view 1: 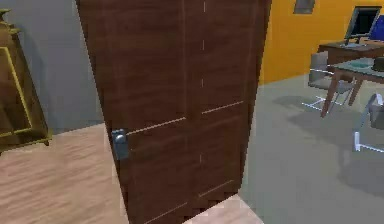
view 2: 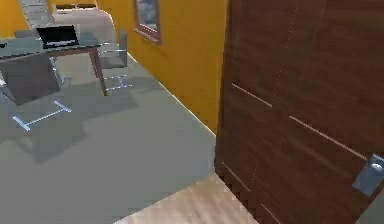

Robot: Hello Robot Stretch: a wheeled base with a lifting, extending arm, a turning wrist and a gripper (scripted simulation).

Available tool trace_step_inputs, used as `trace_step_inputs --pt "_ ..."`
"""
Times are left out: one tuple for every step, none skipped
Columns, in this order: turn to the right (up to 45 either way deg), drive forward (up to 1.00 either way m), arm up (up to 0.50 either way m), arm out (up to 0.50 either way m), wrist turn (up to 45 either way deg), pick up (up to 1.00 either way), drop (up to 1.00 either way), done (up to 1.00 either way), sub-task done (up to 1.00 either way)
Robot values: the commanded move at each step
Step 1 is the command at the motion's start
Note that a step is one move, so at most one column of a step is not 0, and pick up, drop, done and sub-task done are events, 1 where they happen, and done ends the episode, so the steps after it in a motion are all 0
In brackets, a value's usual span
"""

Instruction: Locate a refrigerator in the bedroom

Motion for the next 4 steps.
trace_step_inputs --pt "45.0 0.0 0.0 0.0 0.0 0.0 0.0 0.0 0.0" --pt "6.0 0.0 0.0 0.0 0.0 0.0 0.0 0.0 0.0" --pt "0.0 1.0 0.0 0.0 0.0 0.0 0.0 0.0 0.0" --pt "6.0 0.0 0.0 0.0 0.0 0.0 0.0 0.0 0.0"
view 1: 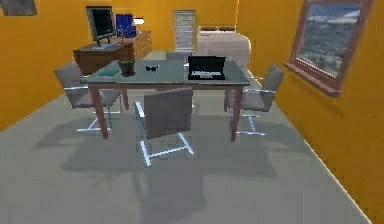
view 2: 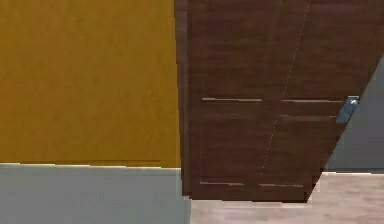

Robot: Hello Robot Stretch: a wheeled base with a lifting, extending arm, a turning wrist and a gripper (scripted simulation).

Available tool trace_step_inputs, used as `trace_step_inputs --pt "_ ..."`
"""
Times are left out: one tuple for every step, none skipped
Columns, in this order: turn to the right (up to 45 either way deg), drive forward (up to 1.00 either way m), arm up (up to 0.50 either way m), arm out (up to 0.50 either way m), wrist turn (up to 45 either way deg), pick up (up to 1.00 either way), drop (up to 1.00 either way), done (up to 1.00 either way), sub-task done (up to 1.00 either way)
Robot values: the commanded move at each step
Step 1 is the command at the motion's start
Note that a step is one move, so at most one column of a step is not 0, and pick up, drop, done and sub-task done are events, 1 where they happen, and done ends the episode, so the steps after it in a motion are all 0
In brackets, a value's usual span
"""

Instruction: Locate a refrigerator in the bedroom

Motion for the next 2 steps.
trace_step_inputs --pt "0.0 0.35 0.0 0.0 0.0 0.0 0.0 0.0 0.0" --pt "-39.0 0.0 0.0 0.0 0.0 0.0 0.0 0.0 0.0"
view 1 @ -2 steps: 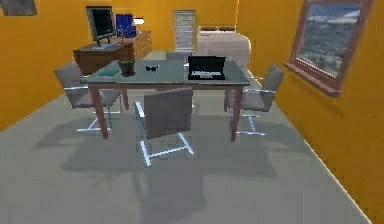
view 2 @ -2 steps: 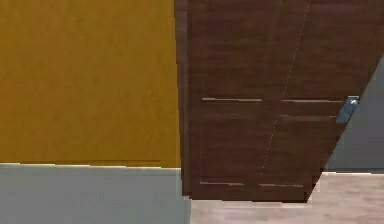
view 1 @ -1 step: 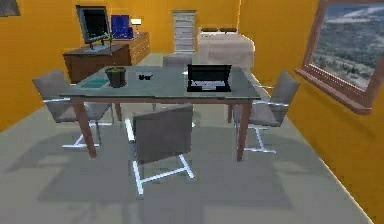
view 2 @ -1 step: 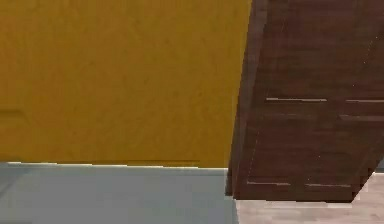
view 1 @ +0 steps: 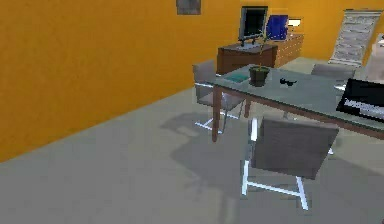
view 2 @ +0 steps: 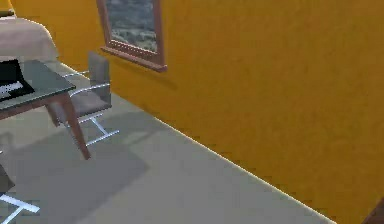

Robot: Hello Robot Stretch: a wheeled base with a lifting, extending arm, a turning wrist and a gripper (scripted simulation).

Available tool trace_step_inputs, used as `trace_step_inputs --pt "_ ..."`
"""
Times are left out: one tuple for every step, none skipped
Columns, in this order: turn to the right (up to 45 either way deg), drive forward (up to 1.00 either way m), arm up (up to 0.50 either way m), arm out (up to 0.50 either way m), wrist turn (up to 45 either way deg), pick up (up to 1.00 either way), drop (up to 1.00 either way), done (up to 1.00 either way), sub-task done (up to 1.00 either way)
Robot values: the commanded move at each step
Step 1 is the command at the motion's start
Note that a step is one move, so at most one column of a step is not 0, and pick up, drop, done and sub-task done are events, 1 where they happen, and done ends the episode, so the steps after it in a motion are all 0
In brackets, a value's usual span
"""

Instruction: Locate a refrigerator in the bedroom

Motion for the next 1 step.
trace_step_inputs --pt "0.0 0.6 0.0 0.0 0.0 0.0 0.0 0.0 0.0"
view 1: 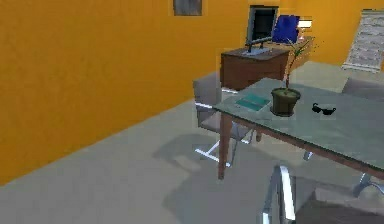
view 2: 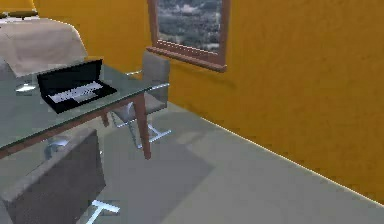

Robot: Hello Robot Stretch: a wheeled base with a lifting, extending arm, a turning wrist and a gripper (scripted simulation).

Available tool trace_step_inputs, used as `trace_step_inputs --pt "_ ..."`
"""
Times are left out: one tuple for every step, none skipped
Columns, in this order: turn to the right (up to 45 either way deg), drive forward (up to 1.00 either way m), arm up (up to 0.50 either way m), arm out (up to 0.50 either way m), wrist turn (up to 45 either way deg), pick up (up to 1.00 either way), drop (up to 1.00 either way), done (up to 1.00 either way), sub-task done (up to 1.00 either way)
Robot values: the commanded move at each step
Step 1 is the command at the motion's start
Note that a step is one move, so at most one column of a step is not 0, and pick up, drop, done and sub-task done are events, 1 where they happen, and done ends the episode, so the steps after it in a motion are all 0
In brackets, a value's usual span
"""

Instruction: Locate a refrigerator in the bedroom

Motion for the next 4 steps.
trace_step_inputs --pt "-21.0 0.0 0.0 0.0 0.0 0.0 0.0 0.0 0.0" --pt "0.0 1.0 0.0 0.0 0.0 0.0 0.0 0.0 0.0" --pt "0.0 0.7 0.0 0.0 0.0 0.0 0.0 0.0 0.0" --pt "27.0 0.0 0.0 0.0 0.0 0.0 0.0 0.0 0.0"
